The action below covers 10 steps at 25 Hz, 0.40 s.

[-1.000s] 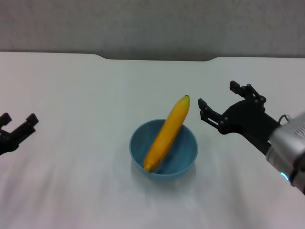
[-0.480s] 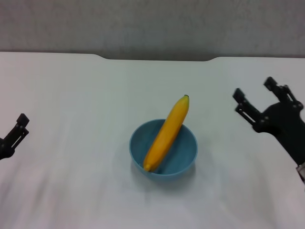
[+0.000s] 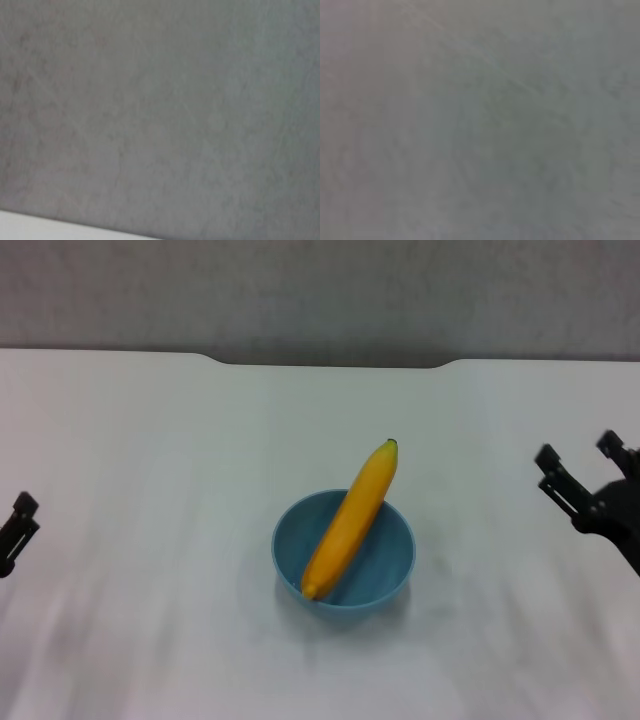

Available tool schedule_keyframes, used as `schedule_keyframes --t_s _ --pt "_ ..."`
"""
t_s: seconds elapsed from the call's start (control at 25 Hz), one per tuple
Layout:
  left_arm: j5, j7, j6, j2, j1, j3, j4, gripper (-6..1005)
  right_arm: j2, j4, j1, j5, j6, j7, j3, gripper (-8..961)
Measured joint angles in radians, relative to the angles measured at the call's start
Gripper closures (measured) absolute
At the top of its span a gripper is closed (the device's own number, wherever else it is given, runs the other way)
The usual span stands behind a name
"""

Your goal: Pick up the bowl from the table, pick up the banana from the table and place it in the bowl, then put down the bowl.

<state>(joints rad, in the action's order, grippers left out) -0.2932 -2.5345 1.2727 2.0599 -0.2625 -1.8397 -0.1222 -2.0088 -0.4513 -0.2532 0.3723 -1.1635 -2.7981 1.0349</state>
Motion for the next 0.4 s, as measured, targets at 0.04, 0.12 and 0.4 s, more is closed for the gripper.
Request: schedule_keyframes --t_s 0.04,0.12,0.4 --pt "0.000 0.000 -0.013 0.000 -0.009 0.000 0.003 96 0.000 0.010 0.001 0.005 0.001 0.001 0.000 59" --pt "-0.002 -0.002 -0.037 0.002 -0.027 0.002 0.011 96 0.000 0.035 -0.003 0.016 0.005 0.003 -0.003 59" --pt "0.001 -0.008 -0.066 0.000 -0.043 -0.002 0.026 96 -0.001 0.071 -0.018 0.015 0.010 0.013 -0.013 59"
